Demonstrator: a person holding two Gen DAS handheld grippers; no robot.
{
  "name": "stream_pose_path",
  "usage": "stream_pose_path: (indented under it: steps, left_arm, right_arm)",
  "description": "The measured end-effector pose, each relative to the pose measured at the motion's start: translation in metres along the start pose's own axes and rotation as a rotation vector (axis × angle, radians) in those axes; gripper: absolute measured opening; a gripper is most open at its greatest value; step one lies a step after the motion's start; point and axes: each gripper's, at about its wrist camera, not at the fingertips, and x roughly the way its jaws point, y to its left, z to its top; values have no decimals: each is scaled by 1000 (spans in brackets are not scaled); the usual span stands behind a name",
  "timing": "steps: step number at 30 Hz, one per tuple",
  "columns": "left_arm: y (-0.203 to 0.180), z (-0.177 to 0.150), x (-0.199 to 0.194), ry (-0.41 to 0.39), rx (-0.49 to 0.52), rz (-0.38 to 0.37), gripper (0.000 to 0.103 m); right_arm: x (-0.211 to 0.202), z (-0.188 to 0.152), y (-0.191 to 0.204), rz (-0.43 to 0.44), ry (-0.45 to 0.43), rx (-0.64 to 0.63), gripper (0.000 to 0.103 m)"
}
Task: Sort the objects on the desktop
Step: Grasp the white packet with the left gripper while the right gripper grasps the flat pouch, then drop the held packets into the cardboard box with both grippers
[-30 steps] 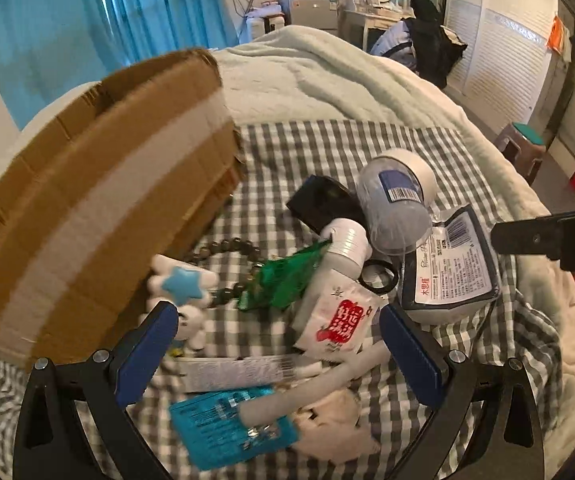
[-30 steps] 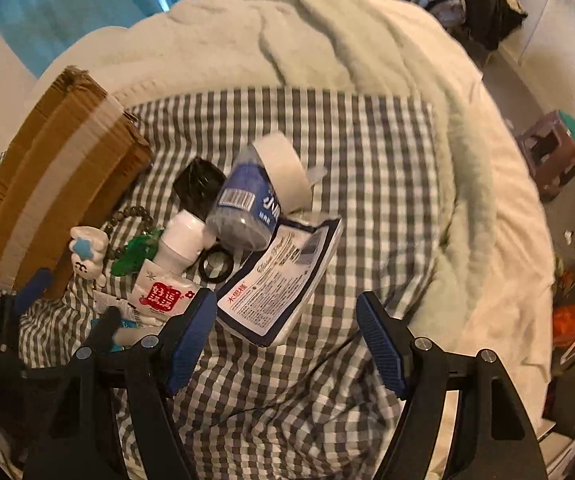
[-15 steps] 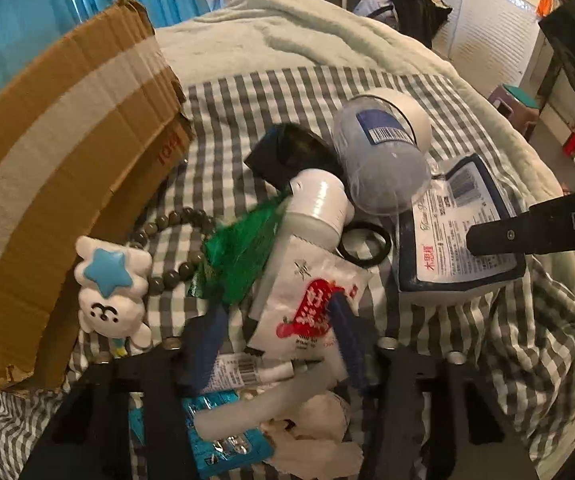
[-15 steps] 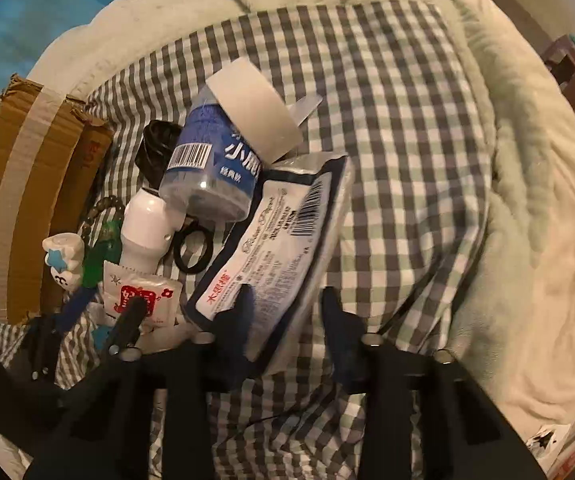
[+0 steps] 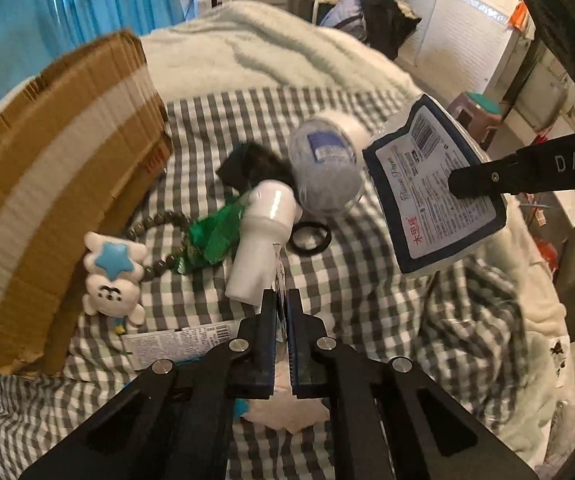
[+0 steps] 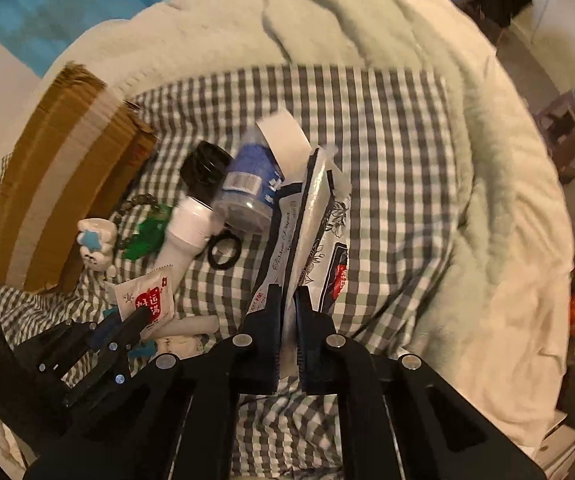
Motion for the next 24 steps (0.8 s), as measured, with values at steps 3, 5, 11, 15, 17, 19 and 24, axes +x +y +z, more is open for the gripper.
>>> stream_pose_path:
  steps: [3,5,11,15,17,19,24]
  left_arm:
    - [2,5,-23,-34,5,-20,4]
    - [4,12,-40,-64,12,-30,4]
    - [26,35,-91,-133,11,-39,4]
    - [49,52,-118,-165,-25,-20,4]
    - [64,63,-131,-182,-46,-5,4]
    - [77,73,-142,-194,-47,21,4]
    - [122,85,-158,-219,-66,74,4]
  right_arm:
    - [-21,0,13,-10,-30,-23,6]
    - [-36,0,22,-7,-52,-30,6]
    - [-72,-1,54,12,-121,-44,6]
    - [-94,4,82,28,-172,-70,6]
    - [-100,7,95,38,-195,-77,6]
    - [-105,12,112,57,-210,-86,6]
    - [-106,28,154,122,-231,-103,6]
